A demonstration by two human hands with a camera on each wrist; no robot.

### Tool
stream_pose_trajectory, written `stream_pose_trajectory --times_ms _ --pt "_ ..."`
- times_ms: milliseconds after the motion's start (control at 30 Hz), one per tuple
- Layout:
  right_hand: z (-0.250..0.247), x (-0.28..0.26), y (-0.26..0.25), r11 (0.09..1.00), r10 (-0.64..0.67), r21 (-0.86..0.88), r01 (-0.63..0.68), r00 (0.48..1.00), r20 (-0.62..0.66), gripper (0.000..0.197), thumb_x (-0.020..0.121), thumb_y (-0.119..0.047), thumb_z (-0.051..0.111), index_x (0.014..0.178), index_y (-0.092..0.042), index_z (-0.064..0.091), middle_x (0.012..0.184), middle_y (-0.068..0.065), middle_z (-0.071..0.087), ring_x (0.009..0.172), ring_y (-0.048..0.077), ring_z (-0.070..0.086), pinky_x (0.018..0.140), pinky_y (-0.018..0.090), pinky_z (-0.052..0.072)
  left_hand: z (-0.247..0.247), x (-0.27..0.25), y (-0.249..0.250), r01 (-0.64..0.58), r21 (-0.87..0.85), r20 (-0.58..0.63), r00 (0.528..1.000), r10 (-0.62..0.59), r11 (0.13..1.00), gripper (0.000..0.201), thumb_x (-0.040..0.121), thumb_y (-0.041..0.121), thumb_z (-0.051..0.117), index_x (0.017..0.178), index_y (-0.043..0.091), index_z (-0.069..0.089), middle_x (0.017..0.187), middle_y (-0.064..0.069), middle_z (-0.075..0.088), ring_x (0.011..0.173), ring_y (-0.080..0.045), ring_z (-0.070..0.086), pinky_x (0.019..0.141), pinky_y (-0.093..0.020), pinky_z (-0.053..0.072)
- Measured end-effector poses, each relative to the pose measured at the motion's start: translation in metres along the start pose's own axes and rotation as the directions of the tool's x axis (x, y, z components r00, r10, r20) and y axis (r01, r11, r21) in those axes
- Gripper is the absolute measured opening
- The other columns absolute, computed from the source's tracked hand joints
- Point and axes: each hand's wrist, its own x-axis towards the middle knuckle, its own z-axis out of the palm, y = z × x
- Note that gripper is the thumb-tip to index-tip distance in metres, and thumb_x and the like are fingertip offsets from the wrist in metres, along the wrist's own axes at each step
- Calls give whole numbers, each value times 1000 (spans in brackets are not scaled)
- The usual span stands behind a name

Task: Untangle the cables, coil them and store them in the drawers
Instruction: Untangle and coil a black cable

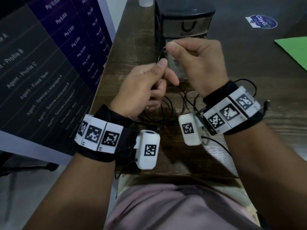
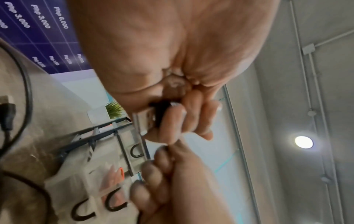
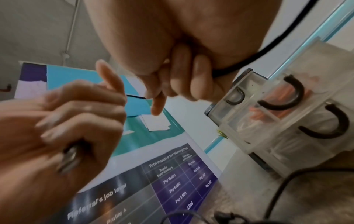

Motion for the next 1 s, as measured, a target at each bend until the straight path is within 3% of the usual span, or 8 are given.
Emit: stream_pose_trajectory --times_ms 167,267,400,567,700,800,900,1000 --pt "19 -10 15 982 117 -163 -92 982 149 28 97 -23 45 88 -5 65 67 -5 53 64 5 48 62 31 41 -5 8 9 -104 -221 -52 994 95 970 39 107 23 30 86 7 58 48 8 32 39 -7 21 42 -21 18" --pt "29 -15 16 976 129 -197 -88 969 209 23 94 -25 43 91 -17 65 72 -6 58 69 13 54 68 41 47 -4 9 15 -127 -329 -104 990 97 936 36 107 23 29 87 6 54 47 9 29 37 -4 19 39 -17 18" --pt "33 -22 4 953 169 -297 -64 925 341 28 92 -3 43 104 -17 65 69 -21 50 65 -8 47 69 9 37 -10 11 19 -214 -473 -159 975 157 854 35 107 23 29 93 5 54 53 8 28 42 -5 22 40 -22 22" --pt "30 -32 -13 930 175 -367 -12 892 417 42 102 -22 50 62 -30 41 51 -10 48 53 3 52 58 13 37 -17 12 19 -243 -525 -217 965 147 816 29 106 20 31 93 6 53 57 6 28 47 -7 23 47 -23 25" --pt "23 -32 -19 913 219 -408 7 836 503 44 100 -40 52 60 -23 56 48 -5 44 49 7 46 50 16 32 -16 12 14 -265 -337 -337 930 147 903 28 106 19 33 91 8 53 58 6 28 50 -9 24 50 -24 26" --pt "17 -31 -28 922 257 -387 -17 776 576 37 98 -44 55 72 -23 72 42 -10 44 42 5 44 45 14 33 -21 14 10 -237 7 -399 890 220 972 33 105 29 39 81 15 56 55 10 33 51 -10 29 52 -27 28" --pt "6 -25 -36 943 240 -331 -42 773 587 29 97 -34 60 81 -15 74 46 -10 47 44 4 44 47 14 32 -22 14 3 -115 378 -311 919 243 919 48 103 39 43 63 15 55 52 9 45 52 -11 41 56 -29 33" --pt "-3 -18 -37 952 231 -301 -61 787 572 17 95 -26 62 87 -17 75 73 1 72 64 17 64 64 36 52 -21 12 -7 8 446 -255 960 119 895 59 100 43 49 50 12 54 48 1 53 50 -12 46 53 -27 34"
